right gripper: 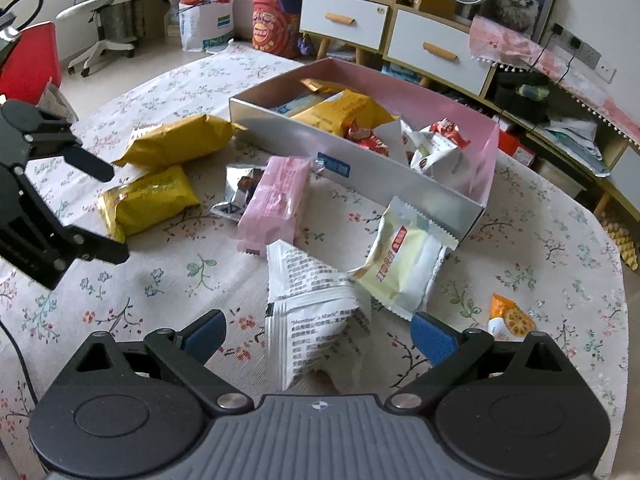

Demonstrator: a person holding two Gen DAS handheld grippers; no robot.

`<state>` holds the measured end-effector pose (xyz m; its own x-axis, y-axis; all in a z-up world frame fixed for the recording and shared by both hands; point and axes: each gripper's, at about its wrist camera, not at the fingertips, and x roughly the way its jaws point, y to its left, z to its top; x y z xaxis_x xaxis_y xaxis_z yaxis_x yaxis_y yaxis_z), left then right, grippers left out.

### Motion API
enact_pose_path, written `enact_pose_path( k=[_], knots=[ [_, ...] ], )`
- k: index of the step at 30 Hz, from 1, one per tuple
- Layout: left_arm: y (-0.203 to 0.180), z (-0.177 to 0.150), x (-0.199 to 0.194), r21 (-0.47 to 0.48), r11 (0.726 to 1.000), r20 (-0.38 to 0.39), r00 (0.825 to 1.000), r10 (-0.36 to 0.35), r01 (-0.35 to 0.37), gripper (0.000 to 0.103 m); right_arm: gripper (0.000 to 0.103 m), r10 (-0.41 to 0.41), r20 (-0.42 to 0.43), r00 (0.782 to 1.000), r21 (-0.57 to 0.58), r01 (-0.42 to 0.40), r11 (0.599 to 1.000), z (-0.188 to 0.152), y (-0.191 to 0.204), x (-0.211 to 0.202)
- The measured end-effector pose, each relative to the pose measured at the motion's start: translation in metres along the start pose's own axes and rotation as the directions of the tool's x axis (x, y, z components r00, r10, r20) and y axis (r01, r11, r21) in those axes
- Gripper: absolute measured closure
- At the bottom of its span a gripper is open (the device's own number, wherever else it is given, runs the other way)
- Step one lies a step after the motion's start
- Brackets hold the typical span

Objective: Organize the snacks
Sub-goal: 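Grasp the yellow red-labelled packet with the left gripper while the right gripper grasps the white printed paper packet, then carry both packets into the pink box and open both grippers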

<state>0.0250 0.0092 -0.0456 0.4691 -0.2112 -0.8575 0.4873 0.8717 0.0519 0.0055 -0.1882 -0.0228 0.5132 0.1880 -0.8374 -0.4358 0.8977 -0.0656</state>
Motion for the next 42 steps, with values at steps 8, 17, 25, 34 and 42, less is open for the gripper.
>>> enact_pose_path(
  k=[8,17,25,34,42],
  knots=[
    [0.001,0.002,0.004,-0.036,0.999,0.004,0.999,-0.032,0.032,0.042,0.027,0.003,-0.018,1.0,0.03,-0.003,1.0,-0.003,-0.001,0.007],
    [-0.003,0.001,0.002,-0.037,0.999,0.028,0.999,-0.031,0.032,0.053,0.057,0.006,-0.021,1.0,0.057,-0.005,0.998,-0.001,-0.005,0.01],
    [-0.01,0.001,0.0,-0.017,0.999,0.027,0.998,-0.048,0.049,0.057,0.076,0.013,-0.033,0.999,0.064,-0.011,0.998,0.002,-0.003,0.011],
    [-0.018,0.002,-0.007,0.004,0.997,0.042,0.996,-0.075,0.075,0.058,0.078,0.023,-0.022,0.999,0.042,-0.022,0.999,0.005,0.0,0.006],
    [-0.024,0.005,-0.016,0.011,0.995,0.07,0.993,-0.096,0.095,0.058,0.079,0.02,-0.015,1.0,0.043,-0.019,0.999,0.008,0.0,0.003]
  ],
)
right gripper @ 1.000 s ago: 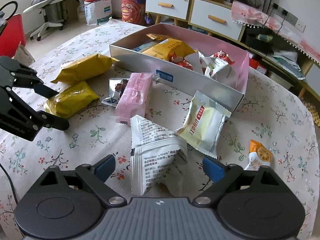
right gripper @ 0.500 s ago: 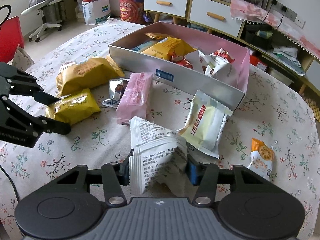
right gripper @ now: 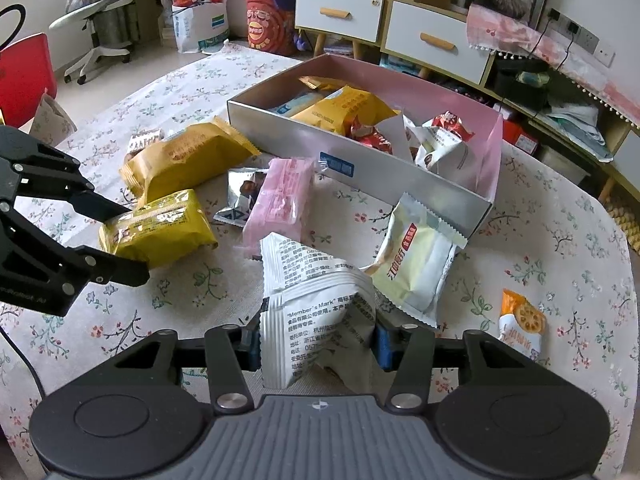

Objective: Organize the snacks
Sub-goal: 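Carry both packets into the pink box and open both grippers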

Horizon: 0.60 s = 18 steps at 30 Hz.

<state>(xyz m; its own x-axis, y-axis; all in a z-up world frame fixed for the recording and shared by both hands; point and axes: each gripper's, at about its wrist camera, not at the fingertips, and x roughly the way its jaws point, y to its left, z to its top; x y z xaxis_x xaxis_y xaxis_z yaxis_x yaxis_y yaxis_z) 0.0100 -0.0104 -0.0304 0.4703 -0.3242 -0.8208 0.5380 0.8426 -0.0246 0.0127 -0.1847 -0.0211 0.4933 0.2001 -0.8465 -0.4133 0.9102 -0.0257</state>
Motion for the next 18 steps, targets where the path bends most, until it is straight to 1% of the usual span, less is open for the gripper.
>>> enact_pose_path(
  k=[8,18],
  knots=[
    [-0.006,0.005,-0.009,0.001,1.0,0.03,0.999,-0.013,0.013,0.058,0.079,0.002,0.022,1.0,0.009,-0.002,1.0,0.007,-0.003,-0.005],
    [-0.003,0.023,-0.019,-0.023,1.0,0.081,0.997,-0.017,0.019,0.058,0.08,0.025,0.043,0.999,0.029,-0.026,0.999,0.018,-0.004,-0.012]
  ],
)
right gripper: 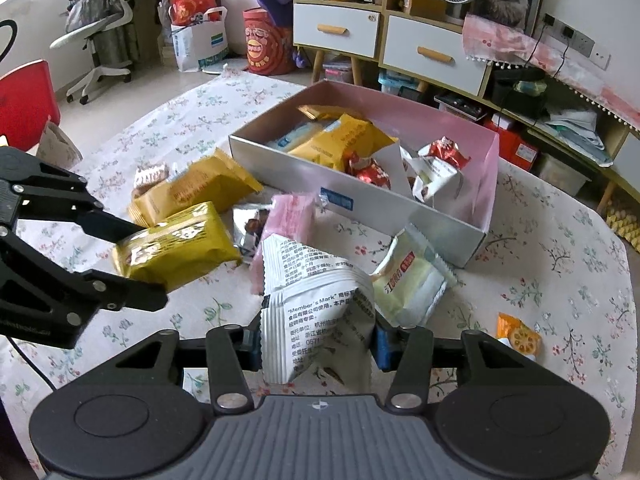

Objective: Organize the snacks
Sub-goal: 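Carry both packets into the pink box and open both grippers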

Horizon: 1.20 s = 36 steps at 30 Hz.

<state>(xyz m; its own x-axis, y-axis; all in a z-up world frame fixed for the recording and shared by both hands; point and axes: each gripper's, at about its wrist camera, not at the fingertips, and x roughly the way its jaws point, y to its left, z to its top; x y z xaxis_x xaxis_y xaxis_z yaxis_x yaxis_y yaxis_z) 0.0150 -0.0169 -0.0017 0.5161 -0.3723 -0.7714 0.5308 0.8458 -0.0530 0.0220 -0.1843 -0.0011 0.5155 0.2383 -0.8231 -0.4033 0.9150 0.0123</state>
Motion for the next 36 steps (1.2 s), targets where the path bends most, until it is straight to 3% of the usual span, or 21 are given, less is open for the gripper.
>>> enact_pose_path(
  k=[9,17,32,36],
  knots=[
    [0.018,0.027,-0.001,-0.065,0.997,0.046,0.998,0.033,-0.03,0.058,0.08,0.027,0.07,0.997,0.046,-0.03,0.999,0.022,-0.002,-0.013],
    [0.03,0.053,0.01,-0.115,0.99,0.079,0.993,0.087,-0.078,0.058,0.08,-0.022,0.123,0.992,0.138,0.005,0.99,0.047,-0.02,-0.009],
    [0.053,0.089,0.054,-0.229,0.961,0.083,0.98,0.179,-0.156,0.058,0.08,-0.056,0.174,0.983,0.324,-0.003,0.946,0.078,-0.056,0.036],
    [0.056,0.105,0.065,-0.215,0.963,0.093,0.978,0.187,-0.163,0.058,0.08,-0.052,0.173,0.984,0.36,-0.014,0.933,0.081,-0.065,0.048]
  ],
)
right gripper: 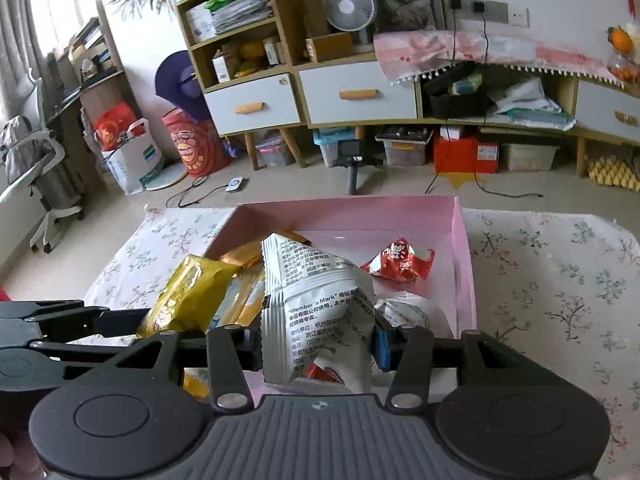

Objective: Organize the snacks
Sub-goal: 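Carry both packets into the pink box and open both grippers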

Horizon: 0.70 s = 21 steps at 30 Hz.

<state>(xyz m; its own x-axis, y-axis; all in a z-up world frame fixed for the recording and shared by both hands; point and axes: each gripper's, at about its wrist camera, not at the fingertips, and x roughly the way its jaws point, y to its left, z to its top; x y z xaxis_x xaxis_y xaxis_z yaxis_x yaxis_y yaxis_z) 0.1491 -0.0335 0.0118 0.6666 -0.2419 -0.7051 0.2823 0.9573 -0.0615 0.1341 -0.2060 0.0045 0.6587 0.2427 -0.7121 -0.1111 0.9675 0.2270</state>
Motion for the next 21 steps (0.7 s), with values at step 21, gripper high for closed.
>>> enact_pose_path(
  k=[21],
  knots=[
    [-0.008,0.041,0.071,0.0,1.0,0.057,0.998,0.005,-0.005,0.046,0.071,-0.001,0.089,0.996,0.222,-0.019,0.975,0.023,-0.043,0.011]
  ],
)
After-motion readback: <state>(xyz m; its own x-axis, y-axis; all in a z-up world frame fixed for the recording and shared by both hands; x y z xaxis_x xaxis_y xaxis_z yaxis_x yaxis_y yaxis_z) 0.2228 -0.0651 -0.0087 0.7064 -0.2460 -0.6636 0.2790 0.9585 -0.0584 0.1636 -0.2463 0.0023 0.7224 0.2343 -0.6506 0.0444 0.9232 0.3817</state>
